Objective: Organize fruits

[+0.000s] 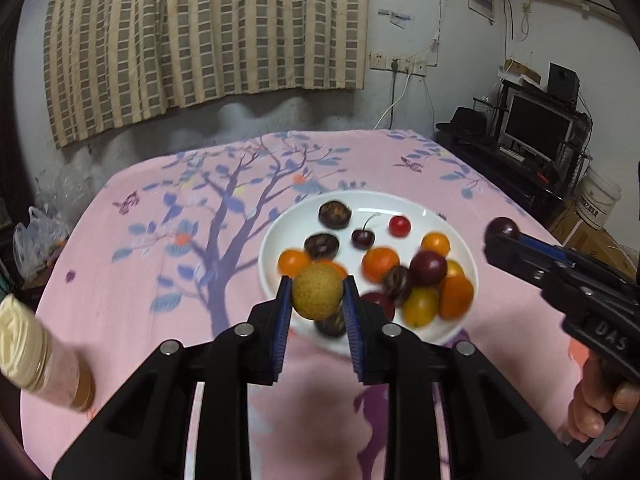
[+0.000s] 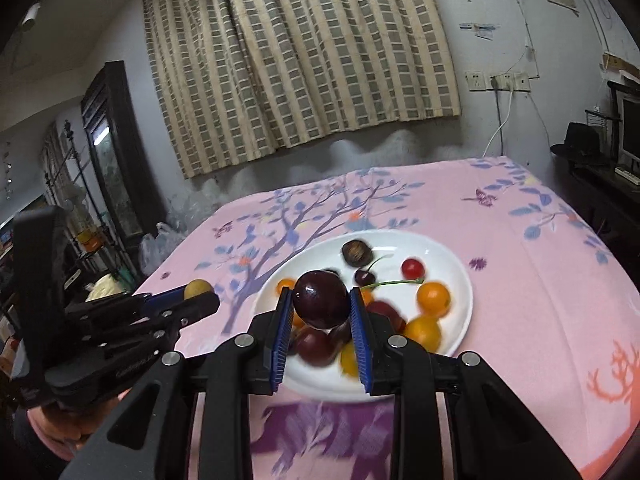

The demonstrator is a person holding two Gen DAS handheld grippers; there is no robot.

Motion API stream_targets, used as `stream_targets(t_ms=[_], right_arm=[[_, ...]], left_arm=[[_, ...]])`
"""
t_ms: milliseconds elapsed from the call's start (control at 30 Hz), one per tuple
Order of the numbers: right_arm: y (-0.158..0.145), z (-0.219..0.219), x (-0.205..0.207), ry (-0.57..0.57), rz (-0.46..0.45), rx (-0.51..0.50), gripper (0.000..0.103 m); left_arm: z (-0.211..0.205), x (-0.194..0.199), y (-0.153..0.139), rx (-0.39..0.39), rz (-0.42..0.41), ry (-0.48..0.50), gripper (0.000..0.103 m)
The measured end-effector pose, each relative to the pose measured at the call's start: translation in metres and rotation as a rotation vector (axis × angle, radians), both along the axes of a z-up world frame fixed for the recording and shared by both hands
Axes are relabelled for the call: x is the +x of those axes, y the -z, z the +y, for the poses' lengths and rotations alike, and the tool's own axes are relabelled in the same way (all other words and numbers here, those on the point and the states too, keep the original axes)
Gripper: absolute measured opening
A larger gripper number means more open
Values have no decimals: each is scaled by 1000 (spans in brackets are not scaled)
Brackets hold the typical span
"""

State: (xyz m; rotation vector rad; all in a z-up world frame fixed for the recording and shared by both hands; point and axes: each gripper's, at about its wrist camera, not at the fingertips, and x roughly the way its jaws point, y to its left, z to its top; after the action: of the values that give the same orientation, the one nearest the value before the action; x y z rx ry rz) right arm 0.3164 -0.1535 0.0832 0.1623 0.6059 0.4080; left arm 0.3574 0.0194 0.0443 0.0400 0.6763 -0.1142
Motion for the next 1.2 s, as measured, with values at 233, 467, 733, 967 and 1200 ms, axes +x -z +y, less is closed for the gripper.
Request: stream_targets(t_ms=[233,467,733,967,1200], right_arm=[[37,4,68,30,79,-63,29],[34,6,64,17,62,-94,60],[14,11,2,-33,15,-153,97],[25,0,-54,-43,15,-192,99],[52,-21,-85,-1,98,-193,99]], left_arm=[[-12,77,33,12,85,-27,25],[-9,81,40,28,72,-76,80],[19,-5,6,38,-23,-105,98],[35,-73,21,48,16,-124,98],[30,-114,49,109,24,-155,98]])
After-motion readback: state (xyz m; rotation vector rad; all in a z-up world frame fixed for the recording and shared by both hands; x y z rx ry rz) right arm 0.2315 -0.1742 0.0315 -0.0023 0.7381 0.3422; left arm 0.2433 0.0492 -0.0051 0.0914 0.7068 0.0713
